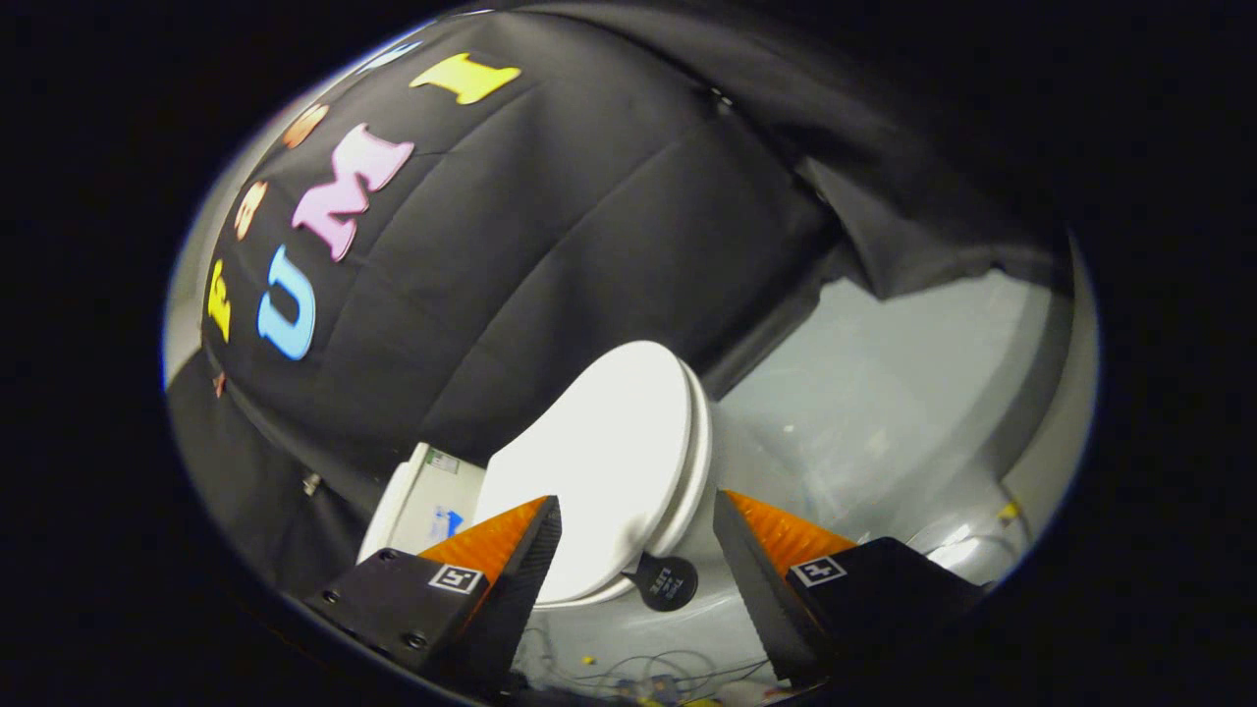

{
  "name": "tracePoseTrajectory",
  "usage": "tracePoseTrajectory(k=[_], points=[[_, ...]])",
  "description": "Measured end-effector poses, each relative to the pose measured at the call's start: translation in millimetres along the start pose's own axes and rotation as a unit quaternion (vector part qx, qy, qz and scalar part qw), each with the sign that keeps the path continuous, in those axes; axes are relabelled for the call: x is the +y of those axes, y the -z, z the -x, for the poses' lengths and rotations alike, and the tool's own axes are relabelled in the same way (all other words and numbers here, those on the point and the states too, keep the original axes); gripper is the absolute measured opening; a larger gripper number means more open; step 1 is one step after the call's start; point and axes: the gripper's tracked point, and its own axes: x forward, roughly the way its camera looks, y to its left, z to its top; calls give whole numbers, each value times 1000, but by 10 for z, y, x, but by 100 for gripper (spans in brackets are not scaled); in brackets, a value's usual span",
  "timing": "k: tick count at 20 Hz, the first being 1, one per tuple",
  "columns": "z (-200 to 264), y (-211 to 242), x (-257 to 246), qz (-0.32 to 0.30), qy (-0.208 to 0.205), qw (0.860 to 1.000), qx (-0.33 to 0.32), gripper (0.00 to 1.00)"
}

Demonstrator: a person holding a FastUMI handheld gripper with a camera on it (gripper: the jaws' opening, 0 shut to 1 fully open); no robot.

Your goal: Open the toilet lid.

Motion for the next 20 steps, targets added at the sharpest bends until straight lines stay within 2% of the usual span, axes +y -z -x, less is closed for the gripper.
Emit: tracePoseTrajectory(k=[2, 8, 10, 11, 13, 16, 18, 19, 20], points=[[-11, 24, -6, -34, -3, 999, 4, 96], [-25, 345, -168, -66, -13, 997, 42, 96], [-38, 441, -219, -103, -15, 993, 54, 94], [-41, 433, -177, -142, -33, 988, 55, 78], [-66, 365, -103, -198, -54, 977, 54, 77], [-147, 510, -100, -176, -63, 981, 59, 77], [-132, 529, -96, -176, -65, 980, 65, 68], [-140, 550, -169, -172, -52, 982, 62, 63], [-106, 541, -210, -172, -52, 982, 60, 53]])
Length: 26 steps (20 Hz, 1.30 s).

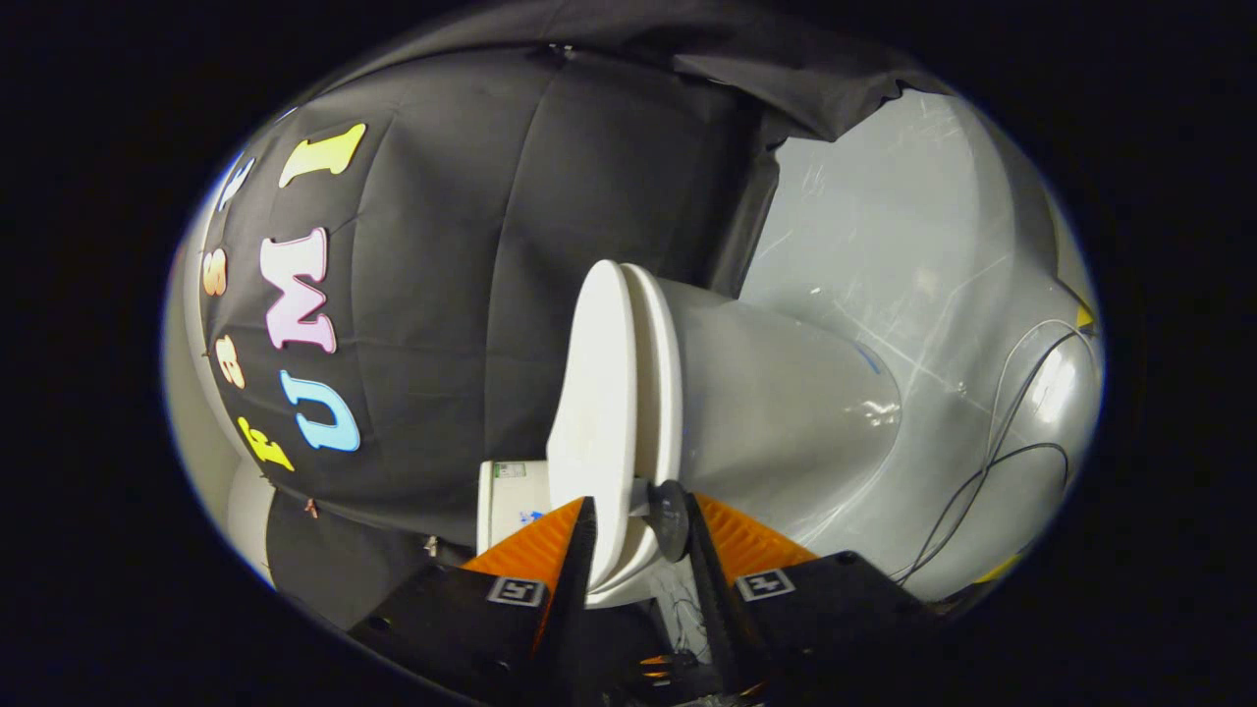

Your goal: Open the toilet lid.

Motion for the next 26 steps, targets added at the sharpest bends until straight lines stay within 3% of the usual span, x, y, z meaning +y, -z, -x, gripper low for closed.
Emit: tracePoseTrajectory(k=[1, 3, 5, 9, 10, 11, 14, 21, 22, 23, 26], points=[[-36, -5, 27, -7, -4, 1000, -1, 43], [-36, 25, -36, -6, 3, 1000, -2, 42], [-36, 47, -34, -13, -6, 1000, 2, 30], [20, 105, -81, -12, -5, 1000, 10, 30], [169, 16, -105, -24, -4, 1000, -3, 20], [-47, 94, -106, -33, -11, 999, -1, 11], [-69, 122, -83, -54, -15, 998, -1, 9], [-83, 168, -54, -30, -20, 999, 9, 6], [-271, -32, -60, -29, -17, 999, -1, 6], [-60, 147, -38, -30, -14, 999, 4, 5], [-53, 148, -24, -28, -12, 1000, 1, 5]])
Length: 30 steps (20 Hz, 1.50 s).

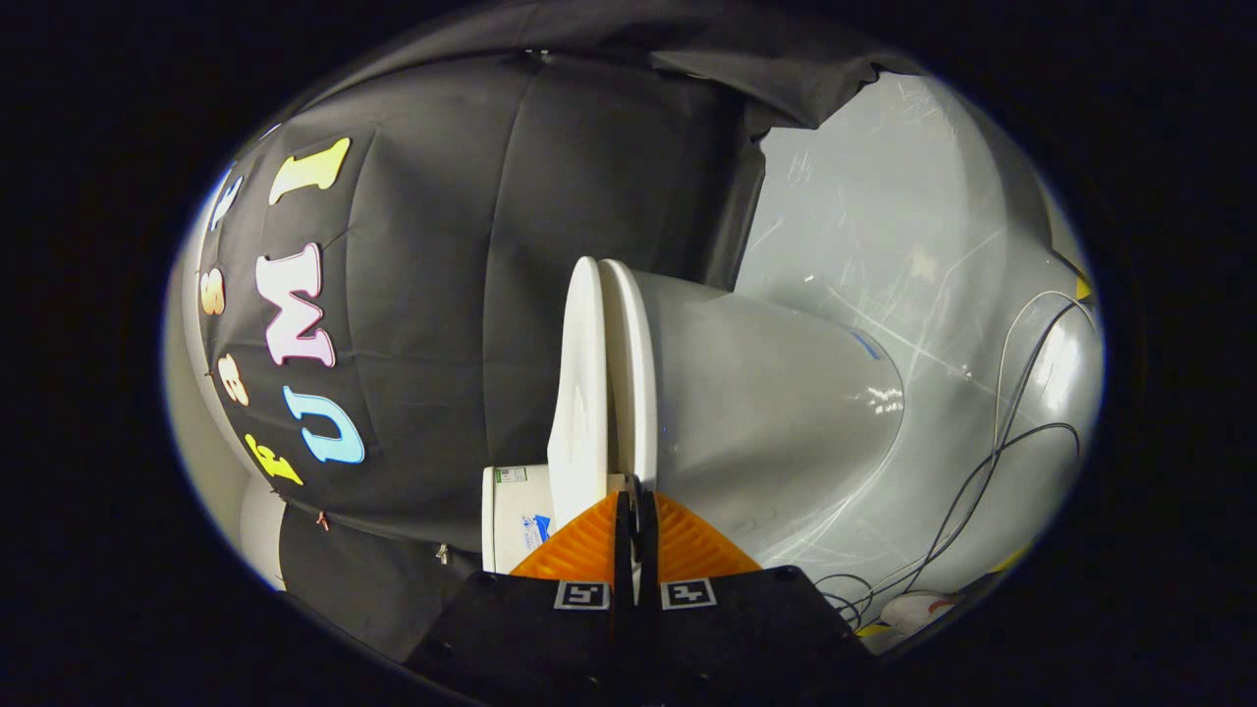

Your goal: Open the toilet lid.

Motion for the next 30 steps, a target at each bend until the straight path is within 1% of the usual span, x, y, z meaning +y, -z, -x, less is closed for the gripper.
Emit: tracePoseTrajectory(k=[3, 8, 9, 12, 13, 15, 19, 23, 27, 30], points=[[11, 26, 54, 6, 8, 1000, 1, 5], [70, 15, 266, 19, 10, 1000, -10, 5], [66, 14, 304, 30, 14, 999, -13, 5], [80, 63, 399, 92, 42, 995, -15, 5], [97, 49, 468, 107, 45, 993, -20, 5], [124, 29, 606, 124, 46, 991, -29, 5], [149, 46, 735, 144, 74, 986, -34, 5], [193, 98, 1007, 191, 82, 977, -49, 5], [236, 189, 1325, 211, 85, 972, -54, 5], [294, 292, 1570, 258, 97, 959, -68, 5]])
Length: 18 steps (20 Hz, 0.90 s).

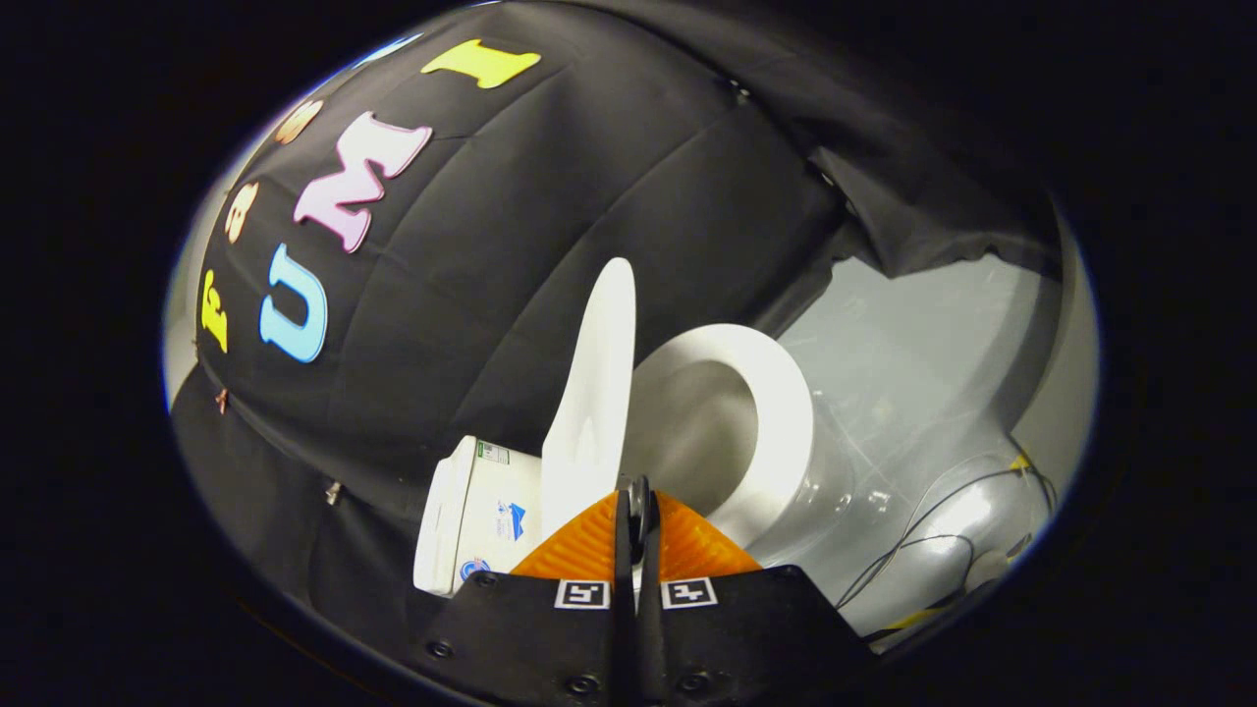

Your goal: Open the toilet lid.

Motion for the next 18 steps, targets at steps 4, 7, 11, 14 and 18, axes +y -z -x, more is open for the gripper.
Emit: tracePoseTrajectory(k=[4, 7, 11, 14, 18], points=[[129, -55, 531, 61, 4, 998, -19, 5], [203, -78, 772, 109, 28, 993, -38, 5], [244, -56, 1052, 141, 52, 987, -51, 5], [281, -36, 1262, 161, 63, 983, -60, 5], [314, 23, 1537, 189, 70, 977, -75, 5]])
